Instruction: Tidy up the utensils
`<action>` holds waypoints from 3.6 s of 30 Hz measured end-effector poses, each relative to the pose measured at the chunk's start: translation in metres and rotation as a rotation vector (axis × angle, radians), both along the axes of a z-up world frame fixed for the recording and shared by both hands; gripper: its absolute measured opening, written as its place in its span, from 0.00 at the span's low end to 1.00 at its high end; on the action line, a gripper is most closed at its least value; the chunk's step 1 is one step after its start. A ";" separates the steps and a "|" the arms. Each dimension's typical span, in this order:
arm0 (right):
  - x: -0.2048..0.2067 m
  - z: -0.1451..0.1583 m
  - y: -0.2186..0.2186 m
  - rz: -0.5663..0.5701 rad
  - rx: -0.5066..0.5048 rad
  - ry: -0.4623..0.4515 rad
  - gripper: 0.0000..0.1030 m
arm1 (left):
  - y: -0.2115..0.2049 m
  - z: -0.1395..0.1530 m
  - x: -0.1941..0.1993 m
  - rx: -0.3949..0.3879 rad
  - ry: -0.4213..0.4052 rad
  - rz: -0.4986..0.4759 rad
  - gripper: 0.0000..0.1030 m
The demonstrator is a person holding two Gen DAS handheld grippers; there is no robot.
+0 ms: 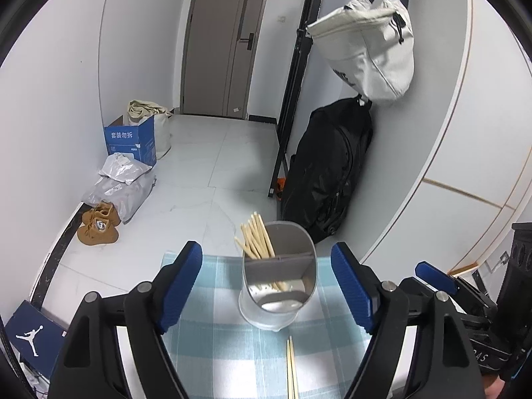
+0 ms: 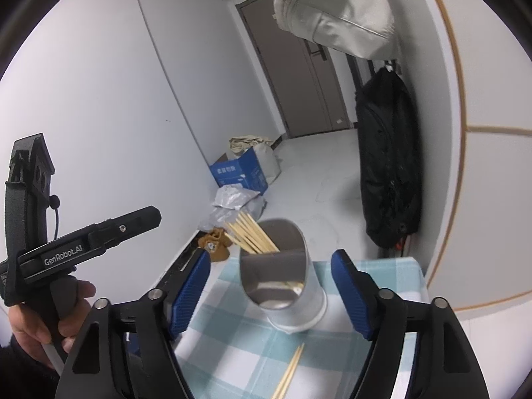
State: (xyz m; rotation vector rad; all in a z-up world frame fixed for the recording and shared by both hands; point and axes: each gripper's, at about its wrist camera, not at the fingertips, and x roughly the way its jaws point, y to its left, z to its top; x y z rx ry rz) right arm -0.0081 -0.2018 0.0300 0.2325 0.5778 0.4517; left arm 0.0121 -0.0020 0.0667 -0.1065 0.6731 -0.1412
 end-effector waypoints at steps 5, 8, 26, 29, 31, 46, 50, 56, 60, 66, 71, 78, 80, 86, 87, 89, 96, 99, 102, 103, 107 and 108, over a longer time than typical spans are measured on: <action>-0.011 -0.018 -0.007 -0.027 0.017 0.026 0.76 | -0.005 -0.013 -0.007 0.016 0.017 -0.009 0.74; -0.015 -0.031 -0.011 -0.046 0.027 0.039 0.77 | -0.005 -0.021 -0.010 0.013 0.028 -0.011 0.74; -0.015 -0.117 -0.011 -0.132 -0.079 0.122 0.81 | -0.016 -0.138 -0.001 0.091 0.272 -0.071 0.74; -0.015 -0.126 -0.011 -0.128 -0.078 0.138 0.81 | -0.022 -0.158 0.002 0.110 0.350 -0.103 0.74; -0.016 -0.129 -0.010 -0.125 -0.077 0.144 0.81 | -0.026 -0.167 0.001 0.122 0.383 -0.122 0.74; -0.012 -0.137 -0.023 -0.176 -0.099 0.186 0.72 | -0.040 -0.204 -0.008 0.193 0.545 -0.185 0.74; -0.012 -0.137 -0.021 -0.170 -0.090 0.193 0.71 | -0.046 -0.203 -0.010 0.206 0.543 -0.195 0.74; -0.013 -0.135 -0.024 -0.178 -0.070 0.206 0.71 | -0.052 -0.206 -0.015 0.253 0.535 -0.190 0.74; -0.016 -0.133 -0.029 -0.181 -0.027 0.229 0.71 | -0.055 -0.206 -0.010 0.249 0.538 -0.184 0.74; -0.019 -0.130 -0.030 -0.175 -0.063 0.221 0.60 | -0.054 -0.206 0.004 0.238 0.525 -0.159 0.74; -0.019 -0.134 -0.037 -0.183 -0.044 0.244 0.60 | -0.062 -0.207 0.010 0.244 0.502 -0.172 0.73; -0.018 -0.139 -0.044 -0.202 -0.036 0.274 0.60 | -0.083 -0.201 -0.003 0.248 0.490 -0.235 0.36; -0.016 -0.141 -0.044 -0.201 -0.038 0.287 0.60 | -0.086 -0.200 -0.007 0.246 0.491 -0.252 0.28; -0.012 -0.146 -0.042 -0.188 -0.043 0.305 0.60 | -0.086 -0.200 -0.014 0.222 0.490 -0.267 0.03; -0.011 -0.147 -0.041 -0.186 -0.046 0.307 0.60 | -0.084 -0.200 -0.015 0.211 0.494 -0.264 0.02; -0.010 -0.148 -0.040 -0.184 -0.051 0.311 0.60 | -0.074 -0.202 -0.011 0.161 0.506 -0.263 0.02; -0.005 -0.154 -0.035 -0.188 -0.071 0.331 0.60 | -0.052 -0.201 -0.023 0.110 0.497 -0.233 0.01; -0.004 -0.156 -0.029 -0.183 -0.090 0.333 0.60 | -0.035 -0.193 -0.027 0.058 0.470 -0.206 0.01; -0.003 -0.161 -0.023 -0.175 -0.101 0.346 0.53 | -0.016 -0.177 -0.033 0.017 0.408 -0.167 0.01; -0.002 -0.163 -0.021 -0.172 -0.100 0.354 0.51 | -0.007 -0.172 -0.027 0.003 0.386 -0.158 0.01; 0.001 -0.169 -0.012 -0.157 -0.085 0.392 0.43 | 0.003 -0.143 -0.034 -0.070 0.259 -0.127 0.01; 0.002 -0.170 -0.009 -0.152 -0.083 0.397 0.41 | 0.011 -0.138 -0.030 -0.092 0.237 -0.124 0.01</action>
